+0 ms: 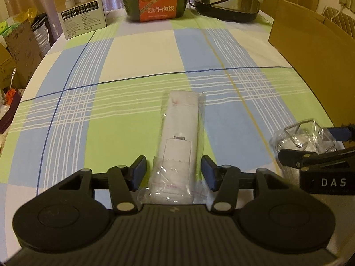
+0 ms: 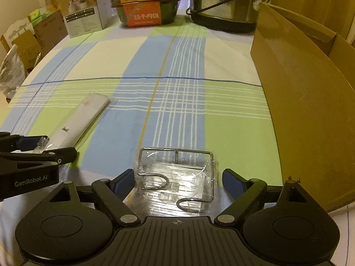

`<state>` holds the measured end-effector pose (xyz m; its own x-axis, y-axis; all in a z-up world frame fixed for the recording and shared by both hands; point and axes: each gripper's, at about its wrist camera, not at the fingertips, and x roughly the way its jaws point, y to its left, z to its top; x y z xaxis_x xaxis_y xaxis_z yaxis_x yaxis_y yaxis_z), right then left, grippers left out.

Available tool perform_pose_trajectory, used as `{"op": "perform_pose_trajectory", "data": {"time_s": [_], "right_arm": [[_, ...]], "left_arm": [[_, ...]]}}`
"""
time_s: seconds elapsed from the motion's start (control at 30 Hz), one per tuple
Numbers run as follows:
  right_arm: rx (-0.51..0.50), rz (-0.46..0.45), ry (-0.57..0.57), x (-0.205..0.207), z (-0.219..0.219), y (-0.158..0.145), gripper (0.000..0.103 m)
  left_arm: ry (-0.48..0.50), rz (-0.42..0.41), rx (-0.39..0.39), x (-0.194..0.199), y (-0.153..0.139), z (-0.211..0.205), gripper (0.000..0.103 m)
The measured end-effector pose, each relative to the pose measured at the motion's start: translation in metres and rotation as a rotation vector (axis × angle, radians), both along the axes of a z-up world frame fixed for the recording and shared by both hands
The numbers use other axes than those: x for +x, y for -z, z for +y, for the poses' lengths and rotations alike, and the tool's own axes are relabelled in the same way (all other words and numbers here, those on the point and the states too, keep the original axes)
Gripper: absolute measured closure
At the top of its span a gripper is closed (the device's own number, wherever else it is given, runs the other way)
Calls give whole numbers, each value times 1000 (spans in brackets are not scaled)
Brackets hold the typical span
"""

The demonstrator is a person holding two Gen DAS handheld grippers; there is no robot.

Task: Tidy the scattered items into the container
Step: 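Lift the bagged item with the left gripper while the right gripper lifts the wire rack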

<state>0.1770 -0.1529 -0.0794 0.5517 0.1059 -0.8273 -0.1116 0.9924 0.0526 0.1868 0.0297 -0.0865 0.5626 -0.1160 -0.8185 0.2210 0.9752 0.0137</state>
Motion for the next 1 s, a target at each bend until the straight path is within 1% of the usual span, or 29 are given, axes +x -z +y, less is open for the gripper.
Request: {"op": "perform_pose_trajectory", "data": {"time_s": [0.07,0.17,0.23,0.33,0.37,0.47,0.6,1.0], "right_arm": [[-1,1,-1,-1,0,0,13],[0,-2,2,-2,0,1,13],[1,-3,8,-3,0,1,13],[5,1,13,-2,0,2,13],[4,4,16,-2,-1,3,29],[5,8,12,-2,-1,3,33],[7,13,14,-3,-2,0,34],[32,-10,23,-21,-13,-20,35]], "left_arm": [[6,5,10,0,0,-1,54],[13,19,17,-2,-2,-2,59],[13,25,19,-3,-2,-1,60],[14,34,14,-5,-3,-1,66],[18,34,18,-6,-3,-2,68],[32,32,39,-8,-3,-6,70],[33,41,50,-12,-5,-8,70],[27,67,47,-40,-18,-15,70]]}}
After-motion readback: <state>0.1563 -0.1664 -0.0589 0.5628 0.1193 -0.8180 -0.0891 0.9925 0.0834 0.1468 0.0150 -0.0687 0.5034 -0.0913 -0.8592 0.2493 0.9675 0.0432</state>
